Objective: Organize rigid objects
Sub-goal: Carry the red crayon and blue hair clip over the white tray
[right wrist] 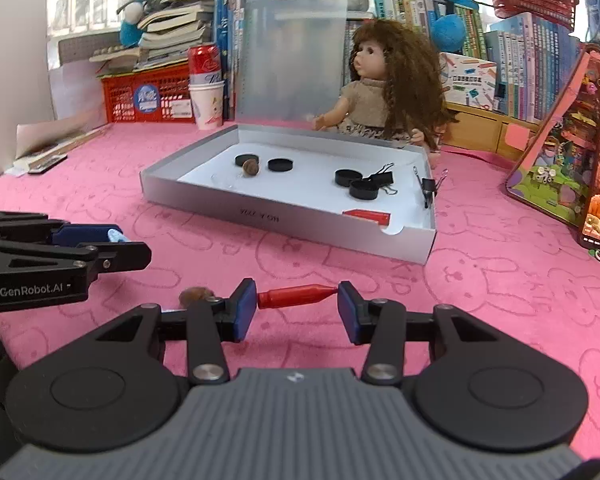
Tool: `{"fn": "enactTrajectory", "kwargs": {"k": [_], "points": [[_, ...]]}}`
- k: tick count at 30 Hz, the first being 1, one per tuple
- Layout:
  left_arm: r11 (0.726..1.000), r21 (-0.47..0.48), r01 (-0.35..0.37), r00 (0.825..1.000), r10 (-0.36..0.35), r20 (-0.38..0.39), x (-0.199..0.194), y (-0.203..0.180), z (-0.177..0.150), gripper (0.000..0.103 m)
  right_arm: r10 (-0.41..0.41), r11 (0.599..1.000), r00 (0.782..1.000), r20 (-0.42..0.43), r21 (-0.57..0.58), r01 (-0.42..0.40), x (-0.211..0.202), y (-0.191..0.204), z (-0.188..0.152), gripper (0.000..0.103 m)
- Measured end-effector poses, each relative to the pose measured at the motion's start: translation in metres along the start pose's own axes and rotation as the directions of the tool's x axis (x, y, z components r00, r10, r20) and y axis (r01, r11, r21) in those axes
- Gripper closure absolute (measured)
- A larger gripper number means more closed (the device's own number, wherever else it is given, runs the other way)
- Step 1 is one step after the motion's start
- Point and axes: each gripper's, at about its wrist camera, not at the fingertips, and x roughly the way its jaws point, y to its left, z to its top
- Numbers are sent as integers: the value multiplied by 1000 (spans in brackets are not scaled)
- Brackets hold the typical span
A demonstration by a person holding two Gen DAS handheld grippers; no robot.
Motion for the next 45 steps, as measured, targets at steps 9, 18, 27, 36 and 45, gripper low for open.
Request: {"fn": "enactTrajectory", "kwargs": {"k": [9, 18, 27, 36, 45], "points": [[999, -22, -26, 1000, 26, 15, 7, 2, 19, 66, -37, 997, 999, 25, 75, 35, 4, -10, 12, 53], [999, -37, -32, 998, 34, 55, 20, 8, 46, 66, -67, 992, 996, 62, 111, 60, 10, -15, 29, 53], [998, -61, -26, 998, 30, 58, 41, 11, 67, 66, -100, 982, 992, 76, 165, 86, 23, -24, 43, 53], [994, -96, -44, 998, 48, 45, 70, 19, 84, 66, -123, 960, 990, 69, 260, 101, 41, -40, 55, 53], [992, -111, -58, 998, 61, 23, 103, 28, 95, 66, -138, 936, 989, 44, 333, 116, 66, -55, 64, 53]]}}
